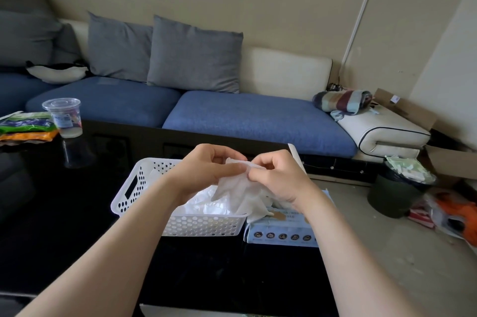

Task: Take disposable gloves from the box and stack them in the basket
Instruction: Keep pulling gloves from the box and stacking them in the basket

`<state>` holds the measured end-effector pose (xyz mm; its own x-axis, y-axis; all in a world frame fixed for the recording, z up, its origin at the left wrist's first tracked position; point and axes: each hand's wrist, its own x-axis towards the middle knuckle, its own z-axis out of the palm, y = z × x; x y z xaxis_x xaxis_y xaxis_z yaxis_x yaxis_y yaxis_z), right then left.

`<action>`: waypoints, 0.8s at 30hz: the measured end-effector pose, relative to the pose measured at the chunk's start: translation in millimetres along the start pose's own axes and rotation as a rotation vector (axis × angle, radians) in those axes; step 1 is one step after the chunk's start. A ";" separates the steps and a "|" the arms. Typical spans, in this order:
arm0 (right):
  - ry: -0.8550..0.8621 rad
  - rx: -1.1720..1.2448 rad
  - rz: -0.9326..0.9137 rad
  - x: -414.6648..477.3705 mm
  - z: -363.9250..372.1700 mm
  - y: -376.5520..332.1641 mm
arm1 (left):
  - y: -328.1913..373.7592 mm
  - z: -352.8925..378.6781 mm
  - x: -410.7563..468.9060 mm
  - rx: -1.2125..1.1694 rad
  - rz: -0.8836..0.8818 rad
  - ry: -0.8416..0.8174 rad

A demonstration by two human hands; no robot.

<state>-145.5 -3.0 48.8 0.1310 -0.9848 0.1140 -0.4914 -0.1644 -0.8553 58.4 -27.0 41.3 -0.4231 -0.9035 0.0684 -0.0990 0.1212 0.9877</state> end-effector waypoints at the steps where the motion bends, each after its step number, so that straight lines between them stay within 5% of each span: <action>1: 0.019 -0.007 -0.013 0.3 0.8 0.6 | -0.7 0.2 0.6 0.001 -0.008 0.014; 17: 0.161 -0.174 -0.131 3.3 -2.8 4.2 | -2.4 -2.3 5.7 -0.088 0.065 0.124; 24: 0.126 0.193 -0.057 0.3 -11.2 2.1 | 5.2 5.3 5.2 -0.068 0.101 0.296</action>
<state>-156.1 -4.2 52.8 0.0396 -0.9755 0.2165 -0.3114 -0.2179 -0.9250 51.0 -28.9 46.1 -0.1467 -0.9699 0.1944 -0.0054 0.1973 0.9803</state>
